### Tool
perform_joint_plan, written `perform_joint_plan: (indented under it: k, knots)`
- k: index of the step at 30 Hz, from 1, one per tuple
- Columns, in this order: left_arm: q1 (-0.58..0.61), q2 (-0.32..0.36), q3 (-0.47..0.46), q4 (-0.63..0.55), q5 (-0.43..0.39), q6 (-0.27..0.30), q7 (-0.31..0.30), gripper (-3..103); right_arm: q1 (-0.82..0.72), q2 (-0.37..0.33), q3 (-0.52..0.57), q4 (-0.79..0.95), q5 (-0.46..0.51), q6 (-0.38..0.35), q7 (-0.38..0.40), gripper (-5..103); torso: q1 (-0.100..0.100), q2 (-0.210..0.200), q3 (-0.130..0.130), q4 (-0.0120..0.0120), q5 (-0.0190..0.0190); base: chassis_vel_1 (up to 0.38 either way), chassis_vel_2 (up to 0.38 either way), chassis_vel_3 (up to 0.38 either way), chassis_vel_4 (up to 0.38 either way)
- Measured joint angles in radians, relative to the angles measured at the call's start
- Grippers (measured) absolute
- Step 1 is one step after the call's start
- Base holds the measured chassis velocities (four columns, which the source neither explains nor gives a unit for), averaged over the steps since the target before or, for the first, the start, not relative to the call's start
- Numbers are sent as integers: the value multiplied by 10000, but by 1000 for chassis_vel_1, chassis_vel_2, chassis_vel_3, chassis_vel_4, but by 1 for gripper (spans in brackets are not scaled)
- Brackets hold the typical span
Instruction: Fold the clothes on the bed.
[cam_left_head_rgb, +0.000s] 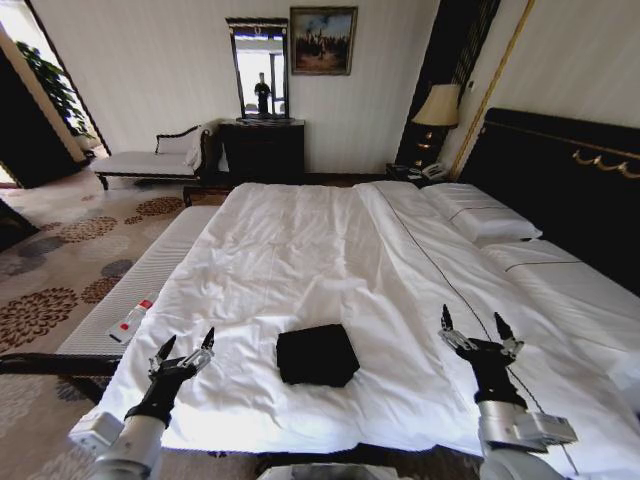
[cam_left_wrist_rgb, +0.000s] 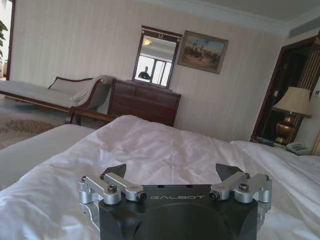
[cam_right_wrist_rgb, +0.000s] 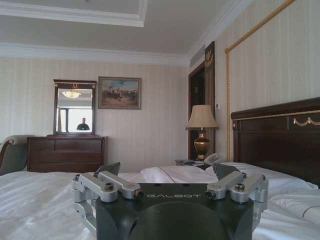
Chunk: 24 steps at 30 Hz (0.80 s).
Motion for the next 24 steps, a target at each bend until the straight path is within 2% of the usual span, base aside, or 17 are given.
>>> perform_joint_plan:
  k: [2,5,6,8,9,11,12,15,19,20,24]
  knots:
    - [-34,-9,3,12,53,-217,96,100,64,-29,-75,-88,66,11,-18,100,0,0,0,2,-2,0,0,0,0]
    - [-266,5,-13,1221,37,-1530,492,100,399,-106,-444,-644,163,183,-62,100,0,0,0,0,-5,0,0,0,0]
    - [-266,5,-13,1221,37,-1530,492,100,399,-106,-444,-644,163,183,-62,100,0,0,0,0,-5,0,0,0,0]
    - [-316,2,35,1855,-95,-2071,703,100,550,-100,-587,-955,44,373,-86,100,0,-1,0,1,-5,0,0,0,0]
    - [-314,-33,97,2207,-450,-2358,924,100,690,-87,-712,-1215,-37,531,-117,100,2,-1,1,1,-8,0,0,0,0]
    - [-319,-84,96,2173,-1017,-2336,1012,100,869,-86,-832,-1472,-41,629,-124,100,2,-1,0,2,-4,0,0,0,0]
    - [-319,-84,96,2173,-1017,-2336,1012,100,869,-86,-832,-1472,-41,629,-124,100,2,-1,0,2,-4,0,0,0,0]
    - [-344,-54,-41,1561,-1400,-1936,1008,100,1214,-122,-949,-2106,7,975,-345,100,1,0,0,-1,0,0,0,0,0]
    - [-4,-53,73,953,-937,-1777,1023,100,1427,-112,-944,-2685,107,1601,-695,100,3,-1,1,0,0,0,0,0,0]
    - [261,-112,384,633,-376,-1730,1056,100,1452,-70,-943,-2759,366,1825,-984,100,2,-1,0,2,-1,0,0,0,0]
    - [416,-198,705,359,125,-1661,1092,100,1450,-41,-982,-2682,664,1849,-1182,100,1,0,0,1,-2,0,0,0,0]
